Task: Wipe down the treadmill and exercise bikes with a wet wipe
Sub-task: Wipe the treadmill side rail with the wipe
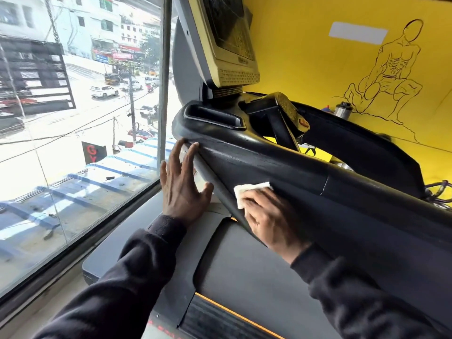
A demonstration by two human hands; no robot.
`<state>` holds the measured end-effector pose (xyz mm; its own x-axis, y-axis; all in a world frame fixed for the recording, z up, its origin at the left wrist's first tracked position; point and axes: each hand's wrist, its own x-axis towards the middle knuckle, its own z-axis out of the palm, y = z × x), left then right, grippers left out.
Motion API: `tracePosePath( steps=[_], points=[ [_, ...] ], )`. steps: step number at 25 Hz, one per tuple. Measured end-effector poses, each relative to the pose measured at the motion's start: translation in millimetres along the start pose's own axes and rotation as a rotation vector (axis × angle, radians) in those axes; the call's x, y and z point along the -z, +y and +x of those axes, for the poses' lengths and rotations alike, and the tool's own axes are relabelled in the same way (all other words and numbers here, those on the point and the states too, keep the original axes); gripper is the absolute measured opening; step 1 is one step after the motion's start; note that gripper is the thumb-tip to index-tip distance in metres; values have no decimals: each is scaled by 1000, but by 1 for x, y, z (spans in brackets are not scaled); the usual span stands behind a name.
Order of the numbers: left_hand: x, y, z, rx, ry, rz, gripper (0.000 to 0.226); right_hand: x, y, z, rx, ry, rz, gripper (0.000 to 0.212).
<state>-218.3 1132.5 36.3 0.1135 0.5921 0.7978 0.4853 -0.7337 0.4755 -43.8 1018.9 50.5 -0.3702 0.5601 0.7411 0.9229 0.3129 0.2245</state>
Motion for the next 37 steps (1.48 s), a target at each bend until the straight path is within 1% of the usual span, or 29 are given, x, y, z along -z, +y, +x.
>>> tracePosePath(
  steps=[2, 3, 6, 8, 12, 16, 18, 21, 26, 30, 31, 33, 37],
  points=[
    [0, -1, 3, 6, 12, -82, 82, 4, 0, 12, -48, 29, -42, 28],
    [-1, 0, 3, 4, 18, -104, 81, 2, -4, 20, -58, 17, -58, 33],
    [-1, 1, 4, 15, 19, -147, 78, -14, -16, 40, 2, -102, -80, 44],
    [1, 0, 4, 17, 12, -175, 78, -25, -20, 59, 17, -138, -91, 48],
    [5, -5, 5, 19, 18, -158, 73, -34, -32, 88, 21, -138, -103, 49],
    [5, 3, 3, -28, 38, -36, 70, -25, -19, 62, 22, -24, -38, 35],
    [3, 11, 1, -63, 33, 2, 70, -18, -9, 41, 20, 29, -48, 38],
    [-7, 24, -1, -83, 23, 15, 72, -6, 3, 12, -9, 86, -86, 32],
    [-27, 36, -4, -64, 65, -5, 73, 20, 16, -16, -101, 192, -139, 26],
    [-32, 37, -3, -78, 85, -28, 74, 39, 24, -25, -120, 371, -144, 23],
    [-33, 36, -3, -83, 90, -27, 74, 42, 26, -25, -120, 395, -153, 23],
    [-33, 35, -2, -86, 93, -18, 74, 42, 28, -20, -152, 372, -186, 25],
    [-29, 34, 0, -100, 102, -28, 74, 25, 18, 5, -190, 261, -207, 34]
  ],
)
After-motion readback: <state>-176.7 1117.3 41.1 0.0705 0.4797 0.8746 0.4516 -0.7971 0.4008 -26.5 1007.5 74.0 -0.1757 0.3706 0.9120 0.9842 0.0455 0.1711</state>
